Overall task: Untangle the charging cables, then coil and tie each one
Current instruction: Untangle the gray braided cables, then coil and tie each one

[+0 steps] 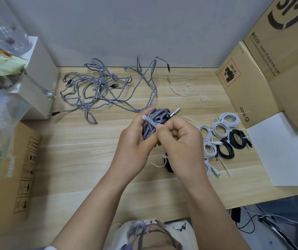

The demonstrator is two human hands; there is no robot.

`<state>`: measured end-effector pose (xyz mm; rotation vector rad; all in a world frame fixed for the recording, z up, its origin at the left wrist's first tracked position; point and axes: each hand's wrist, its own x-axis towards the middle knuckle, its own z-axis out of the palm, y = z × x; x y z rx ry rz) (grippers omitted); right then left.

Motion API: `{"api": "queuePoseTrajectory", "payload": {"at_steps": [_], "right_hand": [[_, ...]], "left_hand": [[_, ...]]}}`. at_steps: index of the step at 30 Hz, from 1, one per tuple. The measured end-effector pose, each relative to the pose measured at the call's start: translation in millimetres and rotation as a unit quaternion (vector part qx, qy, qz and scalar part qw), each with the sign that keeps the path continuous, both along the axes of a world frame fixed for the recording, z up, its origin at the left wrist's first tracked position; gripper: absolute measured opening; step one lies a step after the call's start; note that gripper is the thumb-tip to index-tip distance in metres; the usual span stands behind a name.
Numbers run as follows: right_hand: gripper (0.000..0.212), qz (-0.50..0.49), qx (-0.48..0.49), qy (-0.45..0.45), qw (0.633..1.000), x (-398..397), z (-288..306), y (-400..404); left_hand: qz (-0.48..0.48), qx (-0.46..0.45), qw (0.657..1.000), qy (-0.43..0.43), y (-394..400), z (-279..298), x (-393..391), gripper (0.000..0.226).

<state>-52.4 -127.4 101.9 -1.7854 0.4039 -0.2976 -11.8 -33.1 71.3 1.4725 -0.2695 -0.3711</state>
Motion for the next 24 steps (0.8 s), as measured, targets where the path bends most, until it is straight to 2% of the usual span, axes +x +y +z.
{"api": "queuePoseTrajectory", "payload": {"at_steps": [7,10,15,17,19,22,24], "right_hand": [[0.026,0.015,0.061,0.019,0.998,1,2,-6],[0.036,0.027,0.078,0.027,0.996,1,3,-9],[0.032,0.018,0.047,0.018,0.999,0,-1,-6],[0.029,0.008,0.008,0.027,1.000,0,-4,-7],[0.027,0.010,-0.087,0.042,0.995,1,-6,-8],[0.024,0.002,-0.267,0.042,0.963,2,-8,-7],[0.019,-0.014,-0.312,0.011,0.950,4,-7,-8]], "left_hand": [[-0.001,0.028,1.000,0.005,0,0,0,0.049],[-0.015,0.028,0.999,0.009,0,0,-1,0.049],[-0.023,0.083,0.995,-0.045,2,1,0,0.049],[-0.042,0.111,0.989,-0.087,3,0,-1,0.049],[-0.063,0.148,0.980,-0.119,3,-3,-2,0.048],[-0.084,0.184,0.969,-0.139,6,-8,1,0.048],[-0.084,0.193,0.966,-0.153,6,-10,2,0.050]]}}
